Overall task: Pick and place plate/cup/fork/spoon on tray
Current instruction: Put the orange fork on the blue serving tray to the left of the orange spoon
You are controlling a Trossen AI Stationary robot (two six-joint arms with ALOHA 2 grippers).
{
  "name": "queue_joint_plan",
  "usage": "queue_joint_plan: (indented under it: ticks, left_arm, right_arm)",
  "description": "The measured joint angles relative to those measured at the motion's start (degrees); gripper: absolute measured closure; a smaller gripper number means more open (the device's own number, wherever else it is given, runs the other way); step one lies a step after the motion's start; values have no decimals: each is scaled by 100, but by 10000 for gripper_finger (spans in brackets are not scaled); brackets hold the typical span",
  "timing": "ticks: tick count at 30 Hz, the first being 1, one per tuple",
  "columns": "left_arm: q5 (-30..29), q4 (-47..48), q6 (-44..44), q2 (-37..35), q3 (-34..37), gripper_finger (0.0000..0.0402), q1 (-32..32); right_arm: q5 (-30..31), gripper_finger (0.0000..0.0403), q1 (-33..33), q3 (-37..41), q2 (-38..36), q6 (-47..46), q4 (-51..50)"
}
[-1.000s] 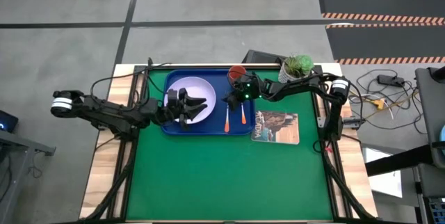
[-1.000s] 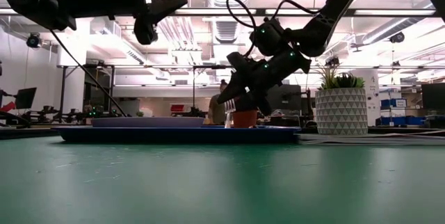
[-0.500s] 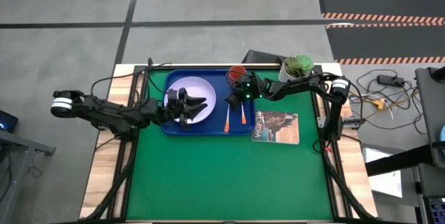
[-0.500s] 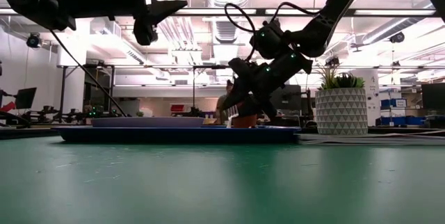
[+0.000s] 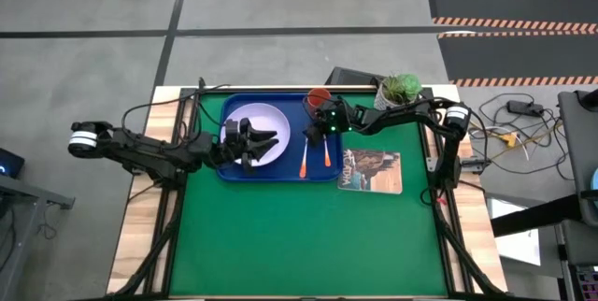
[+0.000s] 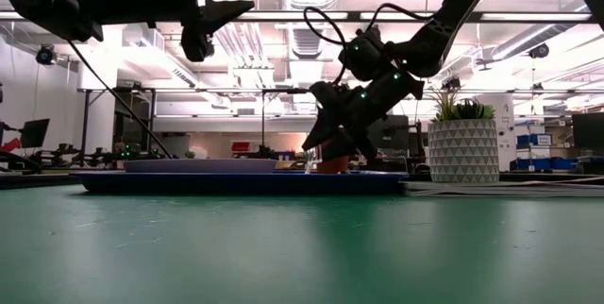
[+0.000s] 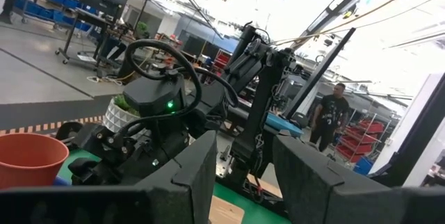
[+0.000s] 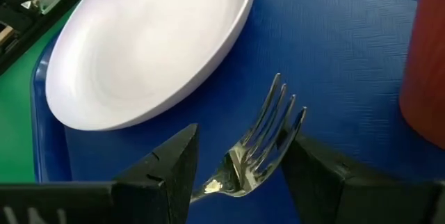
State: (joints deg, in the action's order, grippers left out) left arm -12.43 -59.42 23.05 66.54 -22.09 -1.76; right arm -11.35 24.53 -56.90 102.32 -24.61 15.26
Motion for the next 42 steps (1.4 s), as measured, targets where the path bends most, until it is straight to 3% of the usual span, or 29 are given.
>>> queue_joint_plan:
  ticks: [10,16,42]
  left_arm:
    - [-2,2,0,0,0,278,2]
    - [-4,0,2,0,0,278,2]
    - [-9,0,17,-2,0,278,2]
  right_arm:
    - [18,220,4,0,0,34,1]
    - [399,220,-2,0,0,67,1]
    - [399,220,0,0,11,148,189]
